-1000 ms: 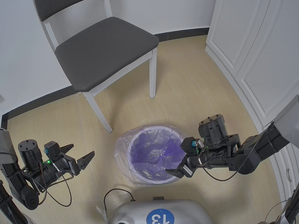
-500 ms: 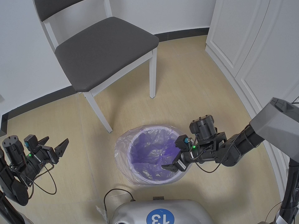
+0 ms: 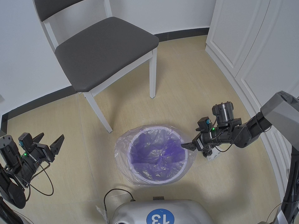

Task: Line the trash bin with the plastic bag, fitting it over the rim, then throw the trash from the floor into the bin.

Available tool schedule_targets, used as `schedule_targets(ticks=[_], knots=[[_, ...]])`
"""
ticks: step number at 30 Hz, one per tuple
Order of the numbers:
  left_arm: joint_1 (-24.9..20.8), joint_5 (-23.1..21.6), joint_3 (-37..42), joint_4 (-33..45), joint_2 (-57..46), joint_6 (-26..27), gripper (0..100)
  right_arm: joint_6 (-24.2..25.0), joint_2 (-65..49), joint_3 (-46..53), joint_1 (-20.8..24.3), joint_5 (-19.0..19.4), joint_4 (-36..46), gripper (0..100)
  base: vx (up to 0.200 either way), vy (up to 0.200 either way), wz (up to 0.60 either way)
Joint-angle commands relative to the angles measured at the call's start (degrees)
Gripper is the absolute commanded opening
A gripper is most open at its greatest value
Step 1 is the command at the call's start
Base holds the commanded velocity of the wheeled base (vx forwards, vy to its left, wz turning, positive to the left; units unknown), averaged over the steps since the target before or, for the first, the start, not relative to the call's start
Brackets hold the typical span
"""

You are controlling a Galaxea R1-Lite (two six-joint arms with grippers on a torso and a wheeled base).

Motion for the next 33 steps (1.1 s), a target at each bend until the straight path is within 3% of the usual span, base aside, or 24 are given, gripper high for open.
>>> schedule_targets(ticks=[1, 8, 15, 33], knots=[[-1.1, 0.1, 0.8, -1.0, -0.8, 0.4, 100, 3.1, 0.2, -3.4, -3.8, 3.4, 1.9, 100, 0.0, 0.0, 0.0], [-7.6, 2.9, 0.0, -1.0, 2.1, 0.5, 100, 3.1, 3.9, -6.2, -5.6, 3.8, 2.1, 100, 0.0, 0.0, 0.0], [-11.1, 4.7, 0.4, -1.0, 2.0, 0.5, 100, 2.6, 6.3, -6.8, -5.5, 3.8, 2.8, 100, 0.0, 0.0, 0.0], [-13.4, 5.0, 1.0, -1.0, 1.6, 0.9, 100, 1.3, 13.7, -10.9, -5.0, 3.8, 3.4, 100, 0.0, 0.0, 0.0]])
